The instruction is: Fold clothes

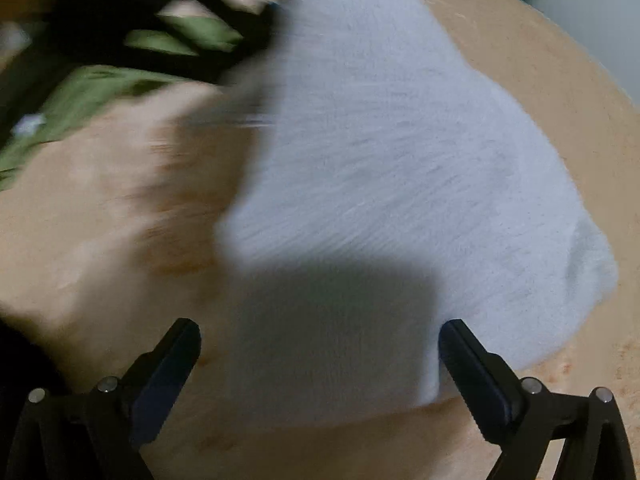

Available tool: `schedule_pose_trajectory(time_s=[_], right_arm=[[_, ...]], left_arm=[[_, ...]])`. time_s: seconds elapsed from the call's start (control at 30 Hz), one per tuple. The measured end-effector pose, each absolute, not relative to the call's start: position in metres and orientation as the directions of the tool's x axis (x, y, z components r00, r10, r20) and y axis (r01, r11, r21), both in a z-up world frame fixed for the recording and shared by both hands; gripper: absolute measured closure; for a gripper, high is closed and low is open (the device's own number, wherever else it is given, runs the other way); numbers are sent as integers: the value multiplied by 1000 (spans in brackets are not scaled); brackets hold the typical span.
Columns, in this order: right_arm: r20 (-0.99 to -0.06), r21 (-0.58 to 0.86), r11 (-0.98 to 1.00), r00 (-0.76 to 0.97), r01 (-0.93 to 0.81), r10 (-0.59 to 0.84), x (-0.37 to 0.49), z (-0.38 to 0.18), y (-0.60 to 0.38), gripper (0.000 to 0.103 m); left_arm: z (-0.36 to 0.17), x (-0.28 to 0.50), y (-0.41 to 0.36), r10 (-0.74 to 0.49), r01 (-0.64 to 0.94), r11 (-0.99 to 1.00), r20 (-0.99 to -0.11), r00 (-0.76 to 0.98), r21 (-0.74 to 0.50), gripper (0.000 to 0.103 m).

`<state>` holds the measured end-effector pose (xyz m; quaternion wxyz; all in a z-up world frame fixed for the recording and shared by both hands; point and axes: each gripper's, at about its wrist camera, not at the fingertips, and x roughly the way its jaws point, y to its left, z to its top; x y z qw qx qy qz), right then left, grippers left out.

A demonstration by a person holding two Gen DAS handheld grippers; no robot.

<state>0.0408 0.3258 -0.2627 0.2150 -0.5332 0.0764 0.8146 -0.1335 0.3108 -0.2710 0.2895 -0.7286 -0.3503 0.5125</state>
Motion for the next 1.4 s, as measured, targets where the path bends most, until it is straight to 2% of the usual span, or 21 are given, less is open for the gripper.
schedule_pose_trajectory(time_s=[0.03, 0.1, 0.13, 0.2, 0.37, 0.47, 0.57, 0.67, 0.77, 0.83, 0.9, 0.97, 1.03, 1.1, 1.13, 1.2, 1.27, 1.33, 1.4], right_arm=[[-909, -95, -876, -317, -473, 270, 38, -264, 337, 19], [-933, 18, -847, -313, -531, 177, 40, -264, 361, 58], [-940, 66, -832, -315, -551, 134, 42, -262, 371, 64], [-945, 127, -823, -320, -554, 70, 45, -258, 382, 68], [-954, 160, -865, -301, -475, -11, 43, -243, 360, 70], [-936, 267, -869, -328, -416, -131, 38, -235, 336, 70], [-875, 447, -814, -370, -371, -312, 28, -226, 315, 71], [-762, 632, -703, -428, -326, -486, 21, -211, 307, 72], [-647, 744, -614, -513, -262, -564, 25, -183, 314, 72], [-535, 833, -497, -588, -243, -607, 39, -166, 337, 72], [-411, 910, -327, -670, -257, -618, 65, -161, 373, 72], [-359, 933, -208, -741, -293, -568, 97, -164, 408, 72], [-397, 916, -146, -785, -375, -476, 138, -176, 440, 72], [-469, 877, -91, -802, -471, -371, 183, -194, 470, 72], [-519, 847, -70, -792, -526, -321, 207, -205, 481, 72], [-591, 794, -11, -769, -607, -244, 249, -227, 497, 72], [-613, 766, 77, -760, -639, -216, 279, -247, 504, 72], [-636, 736, 135, -746, -664, -200, 301, -263, 509, 72], [-671, 709, 111, -715, -696, -199, 310, -268, 510, 70]], left_arm=[[-272, -135, 309, 804, 211, -592, -551, 224, -778, 63], [-277, -135, 305, 799, 229, -601, -563, 212, -766, 64], [-280, -135, 302, 799, 248, -602, -569, 194, -759, 64], [-282, -132, 294, 802, 279, -596, -576, 159, -753, 65], [-265, -125, 268, 771, 274, -624, -635, 58, -732, 66], [-243, -126, 243, 728, 239, -664, -685, -10, -709, 66], [-213, -129, 225, 690, 193, -698, -720, -72, -689, 67], [-179, -133, 211, 651, 137, -734, -747, -138, -665, 67], [-128, -131, 239, 632, -4, -767, -754, -181, -642, 67], [-96, -125, 280, 623, -135, -782, -761, -181, -608, 67], [-73, -113, 326, 672, -249, -736, -725, -154, -629, 67], [-59, -105, 371, 724, -331, -668, -685, -79, -667, 67], [-50, -99, 409, 732, -361, -637, -681, -7, -681, 66], [-54, -89, 438, 741, -351, -612, -668, 58, -709, 58], [-57, -85, 424, 750, -350, -595, -656, 81, -724, 53], [-61, -110, 382, 735, -339, -623, -676, 56, -705, 30], [-86, -110, 342, 695, -292, -684, -719, 15, -668, 18], [-119, -117, 337, 662, -211, -729, -749, 25, -651, 18], [-156, -120, 309, 639, -96, -761, -767, 55, -641, 18]])
